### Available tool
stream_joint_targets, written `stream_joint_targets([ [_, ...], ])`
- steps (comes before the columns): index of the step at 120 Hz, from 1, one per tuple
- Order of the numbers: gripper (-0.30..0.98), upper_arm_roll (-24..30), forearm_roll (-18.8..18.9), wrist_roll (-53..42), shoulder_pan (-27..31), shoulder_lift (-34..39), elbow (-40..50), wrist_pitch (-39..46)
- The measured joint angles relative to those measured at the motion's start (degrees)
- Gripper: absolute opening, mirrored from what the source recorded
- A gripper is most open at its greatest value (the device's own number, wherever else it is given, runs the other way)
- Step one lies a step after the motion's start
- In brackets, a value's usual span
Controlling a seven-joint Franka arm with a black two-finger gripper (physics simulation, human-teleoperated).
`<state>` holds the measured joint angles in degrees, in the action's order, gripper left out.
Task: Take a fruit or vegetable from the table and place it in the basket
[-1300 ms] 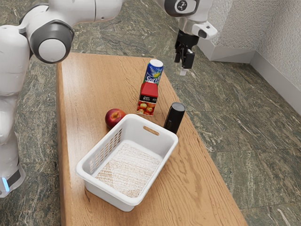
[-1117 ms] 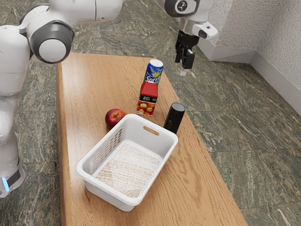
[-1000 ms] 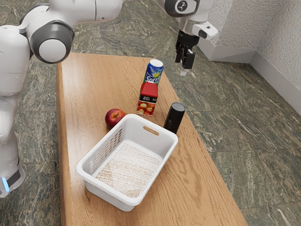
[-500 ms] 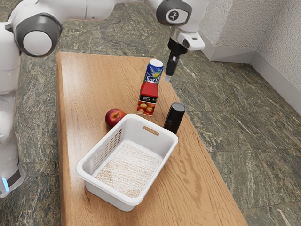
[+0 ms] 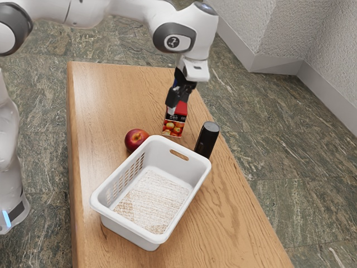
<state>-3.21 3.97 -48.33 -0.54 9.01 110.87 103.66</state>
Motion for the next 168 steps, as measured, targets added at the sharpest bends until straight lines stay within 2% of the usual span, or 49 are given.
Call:
stream_joint_targets([
  [35, 0.69, 0.0, 0.4, -5.0, 0.2, 12.1, 10.2, 3.5],
  [48, 0.69, 0.1, 0.6, -6.4, 0.3, 14.5, 12.7, 3.7],
  [106, 0.69, 0.8, -1.1, -10.5, 0.2, 16.4, 14.1, -4.0],
  [125, 0.69, 0.8, -1.6, -12.2, 0.2, 20.0, 16.9, -4.7],
  [168, 0.69, 1.3, -3.2, -14.5, 0.2, 19.8, 21.1, -3.6],
])
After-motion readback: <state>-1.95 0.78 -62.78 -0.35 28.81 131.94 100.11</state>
